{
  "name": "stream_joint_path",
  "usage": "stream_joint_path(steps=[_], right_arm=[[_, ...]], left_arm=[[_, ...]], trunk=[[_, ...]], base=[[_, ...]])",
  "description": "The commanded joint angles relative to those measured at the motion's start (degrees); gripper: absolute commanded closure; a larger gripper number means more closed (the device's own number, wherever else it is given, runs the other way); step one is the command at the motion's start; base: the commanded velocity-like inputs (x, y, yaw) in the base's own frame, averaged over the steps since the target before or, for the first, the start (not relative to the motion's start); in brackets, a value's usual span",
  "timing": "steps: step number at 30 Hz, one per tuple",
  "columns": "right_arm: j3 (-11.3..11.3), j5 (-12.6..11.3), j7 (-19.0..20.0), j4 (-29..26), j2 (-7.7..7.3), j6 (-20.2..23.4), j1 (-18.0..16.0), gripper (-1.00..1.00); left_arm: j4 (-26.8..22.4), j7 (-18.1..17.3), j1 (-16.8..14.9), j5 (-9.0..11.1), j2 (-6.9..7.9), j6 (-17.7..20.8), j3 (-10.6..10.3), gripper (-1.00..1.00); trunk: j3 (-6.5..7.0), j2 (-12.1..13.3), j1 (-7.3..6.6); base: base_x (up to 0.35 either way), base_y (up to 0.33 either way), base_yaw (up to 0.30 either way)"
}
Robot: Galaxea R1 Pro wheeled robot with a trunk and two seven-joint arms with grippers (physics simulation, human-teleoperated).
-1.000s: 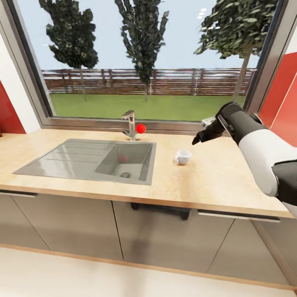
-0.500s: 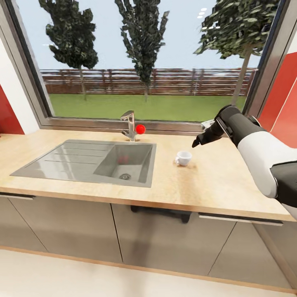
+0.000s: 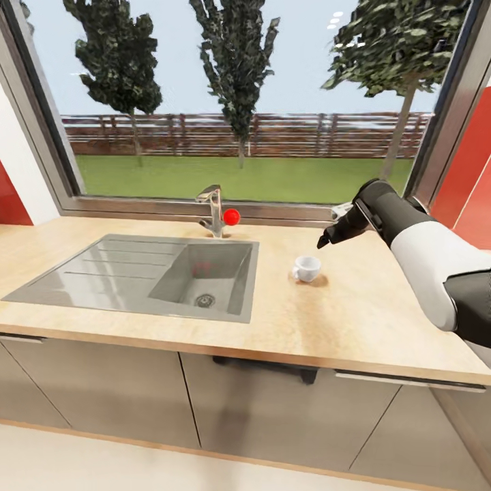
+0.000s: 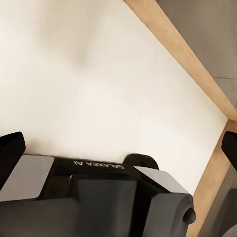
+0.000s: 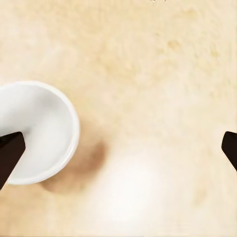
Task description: Set up a coffee station on the kitchen countertop: keep the coffee maker on the countertop, move the bottle of coffee from the kitchen shelf to the counter next to the coffee maker, place a paper coffee filter on top of the coffee maker, put the saucer next to the coffee maker with the coffee cup on the saucer, and place the electric kettle next to the coffee maker.
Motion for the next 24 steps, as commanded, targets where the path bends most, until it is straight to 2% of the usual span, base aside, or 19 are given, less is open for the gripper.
stream_joint_path(steps=[1,24], right_arm=[[0.19,0.53,0.58,-0.1,-0.04,0.08,0.04,-1.0],[0.24,0.51,0.68,-0.07,0.05,0.08,1.77,-1.0]], left_arm=[[-0.04,-0.15,-0.03,0.61,0.02,0.51,-0.33,-1.0],[-0.04,-0.18,-0.04,0.61,0.02,0.52,-0.35,-1.0]], trunk=[[-0.06,-0.02,0.01],[-0.06,-0.02,0.01]], base=[[0.18,0.0,0.0],[0.04,0.022,0.0]])
